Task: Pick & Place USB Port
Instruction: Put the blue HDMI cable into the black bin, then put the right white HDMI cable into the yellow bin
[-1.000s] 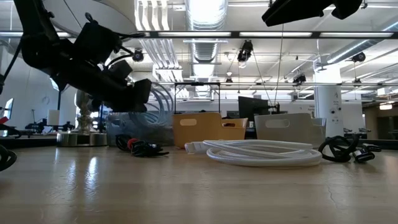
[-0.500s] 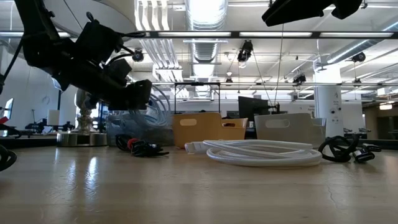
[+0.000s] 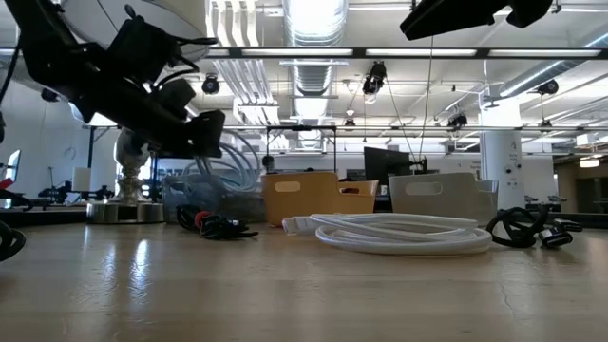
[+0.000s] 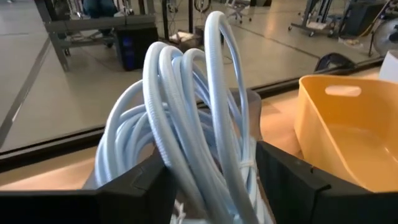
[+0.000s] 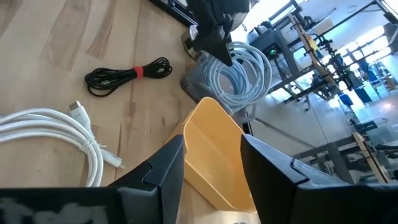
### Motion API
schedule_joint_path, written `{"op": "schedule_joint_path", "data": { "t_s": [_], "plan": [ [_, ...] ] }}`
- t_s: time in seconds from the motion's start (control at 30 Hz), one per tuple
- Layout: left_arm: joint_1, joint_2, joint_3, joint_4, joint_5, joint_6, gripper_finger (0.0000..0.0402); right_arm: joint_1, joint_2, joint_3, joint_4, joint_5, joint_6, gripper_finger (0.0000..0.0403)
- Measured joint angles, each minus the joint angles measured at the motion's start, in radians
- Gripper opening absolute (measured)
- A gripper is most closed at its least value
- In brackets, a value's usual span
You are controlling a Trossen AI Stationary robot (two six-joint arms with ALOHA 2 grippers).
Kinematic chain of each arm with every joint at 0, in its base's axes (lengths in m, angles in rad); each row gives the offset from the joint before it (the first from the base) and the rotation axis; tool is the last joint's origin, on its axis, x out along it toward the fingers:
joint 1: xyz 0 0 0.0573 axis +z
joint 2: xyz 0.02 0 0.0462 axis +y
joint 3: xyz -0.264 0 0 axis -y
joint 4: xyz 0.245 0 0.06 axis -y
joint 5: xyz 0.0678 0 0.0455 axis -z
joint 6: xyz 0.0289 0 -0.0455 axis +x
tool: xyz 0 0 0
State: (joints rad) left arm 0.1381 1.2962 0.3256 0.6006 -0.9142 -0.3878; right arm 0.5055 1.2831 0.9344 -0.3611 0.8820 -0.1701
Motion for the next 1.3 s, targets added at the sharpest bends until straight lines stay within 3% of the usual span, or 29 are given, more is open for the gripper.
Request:
{"op": "schedule_joint_path", "data": {
  "t_s": [0.2,0.4,0.57,0.73,0.87,1.13,1.3],
  "plan": [
    [-0.028,-0.149,0.0,-0.27,0.014,-0.112,0.0209,0.0,0.0,0.0,0.0,0.0,0.014,0.0149],
    [-0.044,-0.293,0.0,-0.427,0.115,-0.168,0.0204,0.0,0.0,0.0,0.0,0.0,0.062,0.0142],
    [-0.092,-0.359,0.002,-0.432,0.12,-0.112,0.0197,0.0,0.0,-0.001,0.0,-0.01,0.146,0.0147],
    [-0.192,-0.365,0.007,-0.428,0.101,-0.058,0.0186,-0.001,0.0,-0.004,0.002,-0.142,0.209,0.0164],
    [-0.289,-0.354,0.011,-0.417,0.059,-0.055,0.0176,-0.002,0.021,-0.007,0.002,-0.178,0.297,0.0175],
    [-0.459,-0.325,0.017,-0.306,0.03,-0.03,0.0162,-0.013,0.151,-0.007,0.004,-0.186,0.341,0.018],
    [-0.523,-0.289,0.017,-0.294,0.03,-0.032,0.0157,-0.057,0.241,0.0,0.002,-0.305,0.519,0.0182]
  ]
}}
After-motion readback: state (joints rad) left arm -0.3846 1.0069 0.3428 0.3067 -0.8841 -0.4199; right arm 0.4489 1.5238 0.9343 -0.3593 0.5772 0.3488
